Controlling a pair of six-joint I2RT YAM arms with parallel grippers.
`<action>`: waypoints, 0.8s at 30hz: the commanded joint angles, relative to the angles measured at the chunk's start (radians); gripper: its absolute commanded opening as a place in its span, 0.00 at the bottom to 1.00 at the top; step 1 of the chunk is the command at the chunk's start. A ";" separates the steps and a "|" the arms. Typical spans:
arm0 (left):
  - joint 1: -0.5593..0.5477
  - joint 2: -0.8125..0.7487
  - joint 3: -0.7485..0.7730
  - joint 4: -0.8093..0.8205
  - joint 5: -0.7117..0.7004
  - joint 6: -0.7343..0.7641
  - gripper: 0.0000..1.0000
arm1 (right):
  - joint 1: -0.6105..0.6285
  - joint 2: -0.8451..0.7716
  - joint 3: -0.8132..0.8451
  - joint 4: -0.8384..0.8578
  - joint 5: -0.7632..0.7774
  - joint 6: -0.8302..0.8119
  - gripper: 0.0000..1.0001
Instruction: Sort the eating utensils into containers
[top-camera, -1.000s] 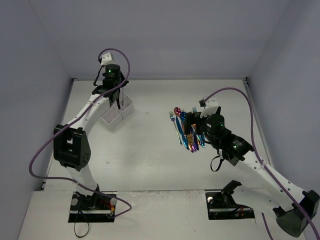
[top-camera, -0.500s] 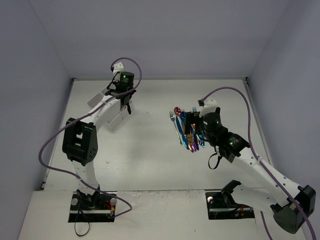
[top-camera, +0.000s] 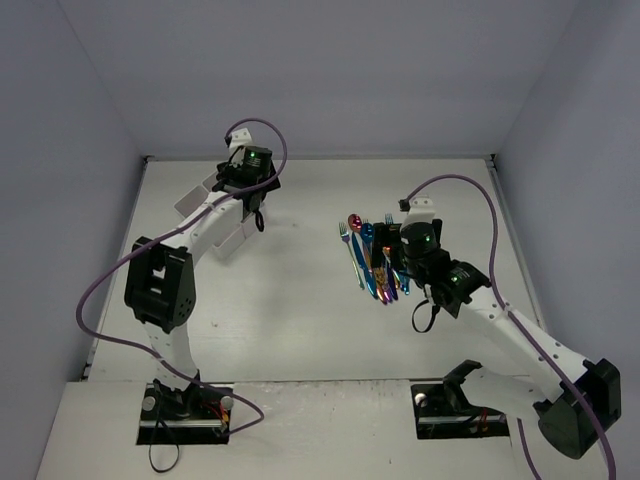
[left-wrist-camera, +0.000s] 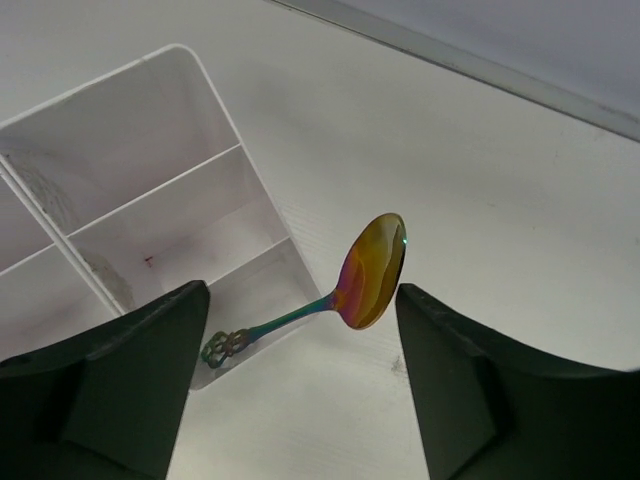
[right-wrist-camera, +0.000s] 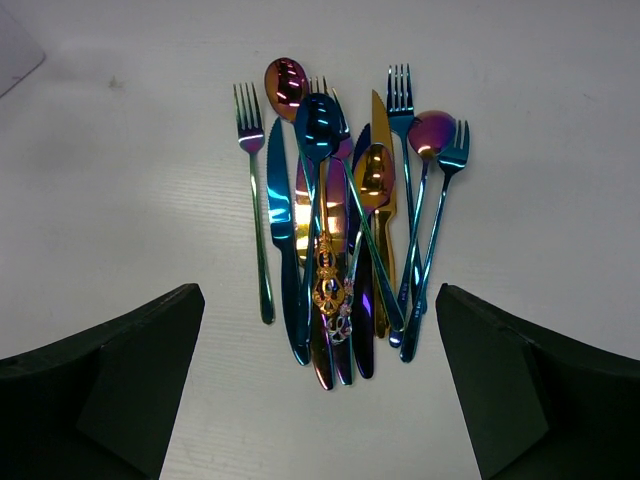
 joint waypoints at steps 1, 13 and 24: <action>-0.011 -0.158 0.068 -0.008 0.025 0.066 0.76 | -0.032 0.042 0.027 0.016 0.022 0.040 0.99; -0.013 -0.494 -0.091 -0.113 0.257 0.173 0.76 | -0.179 0.235 0.070 0.008 -0.108 0.069 0.71; -0.010 -0.861 -0.455 -0.224 0.324 0.153 0.76 | -0.280 0.471 0.156 0.027 -0.106 0.055 0.35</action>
